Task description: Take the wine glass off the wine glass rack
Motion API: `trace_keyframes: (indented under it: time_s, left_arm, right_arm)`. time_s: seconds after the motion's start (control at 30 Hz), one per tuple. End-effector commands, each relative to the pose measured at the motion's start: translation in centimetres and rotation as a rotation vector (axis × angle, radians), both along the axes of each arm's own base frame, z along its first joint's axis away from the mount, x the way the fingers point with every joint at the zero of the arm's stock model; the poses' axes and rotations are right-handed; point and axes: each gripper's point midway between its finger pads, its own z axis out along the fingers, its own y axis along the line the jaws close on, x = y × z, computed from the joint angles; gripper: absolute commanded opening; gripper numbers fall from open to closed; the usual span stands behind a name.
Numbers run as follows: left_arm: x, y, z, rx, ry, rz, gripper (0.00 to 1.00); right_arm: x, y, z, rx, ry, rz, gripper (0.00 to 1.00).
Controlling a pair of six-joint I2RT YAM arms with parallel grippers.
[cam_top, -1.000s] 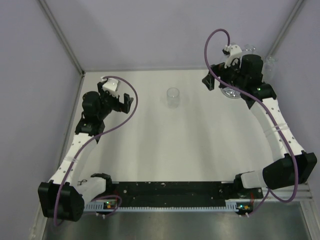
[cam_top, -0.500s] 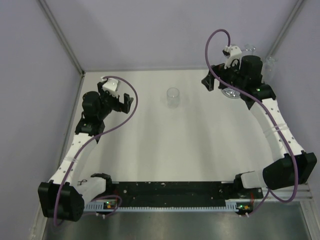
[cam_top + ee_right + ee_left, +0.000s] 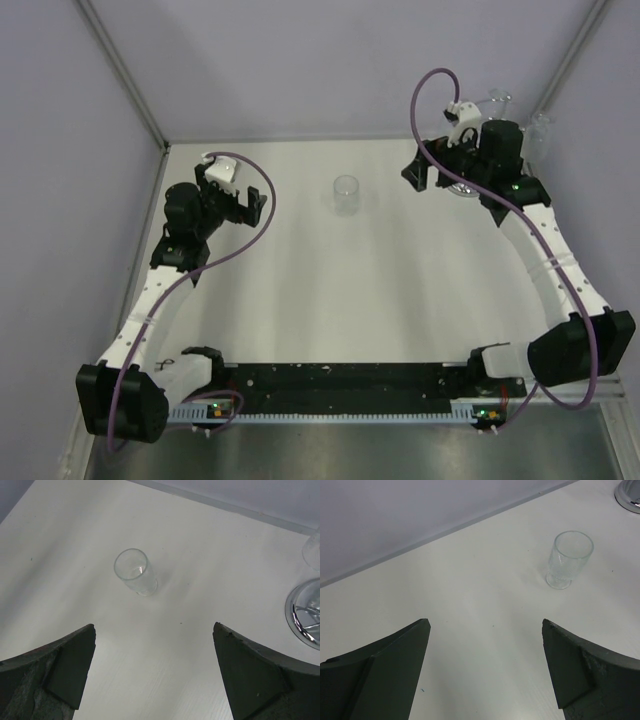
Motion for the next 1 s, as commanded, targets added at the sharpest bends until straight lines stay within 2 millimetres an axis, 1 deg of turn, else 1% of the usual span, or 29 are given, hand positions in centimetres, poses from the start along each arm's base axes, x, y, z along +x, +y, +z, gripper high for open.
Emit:
trace_keyframes:
  time_s: [0.0,0.13,0.33,0.47,0.57,0.6,0.63,0.67,0.7,0.77,0.83,0.97]
  left_arm:
    - [0.2,-0.2,3.1,-0.018,-0.087,-0.007,0.99]
    - [0.2,-0.2,3.1,-0.018,-0.087,-0.007,0.99]
    - [0.2,-0.2,3.1,-0.018,-0.087,-0.007,0.99]
    - [0.2,-0.2,3.1,-0.018,-0.087,-0.007,0.99]
    - [0.2,-0.2,3.1,-0.018,-0.087,-0.007,0.99]
    - [-3.6,0.4,27.8,-0.024,-0.672,0.021,0.98]
    - [-2.2,0.2,24.2,0.006,-0.596,0.016,0.98]
    - [-2.0,0.2,20.7,0.026,-0.518,0.011,0.98]
    - [-2.0,0.2,17.9,0.046,-0.461,0.005,0.98]
    - [-2.0,0.2,17.8,0.047,-0.460,0.005,0.98]
    - [-2.0,0.2,17.8,0.047,-0.460,0.005,0.98]
    - [-2.0,0.2,17.8,0.047,-0.460,0.005,0.98]
  right_arm:
    - [-1.1,0.1,3.1,0.020,-0.093,0.014,0.99]
    - [-1.5,-0.1,3.4,0.011,-0.108,0.017,0.99]
    - [-2.1,-0.2,2.5,0.005,-0.085,0.017,0.99]
    - [-2.5,-0.5,2.2,-0.024,-0.104,0.025,0.99]
    - [-2.7,-0.7,1.3,-0.030,-0.094,0.018,0.99]
    - [-2.8,-0.7,0.9,-0.030,-0.089,0.018,0.99]
    - [-2.8,-0.8,0.7,-0.029,-0.087,0.012,0.99]
    - [-2.8,-0.7,0.2,-0.024,-0.076,0.010,0.99]
    - [-3.0,-0.6,-0.3,-0.019,-0.065,0.014,0.99]
    - [-3.1,-0.5,-1.2,-0.015,-0.045,0.021,0.99]
    - [-3.2,-0.3,-1.6,0.009,-0.020,0.014,0.99]
    - [-3.4,-0.5,-1.5,0.001,-0.021,0.014,0.99]
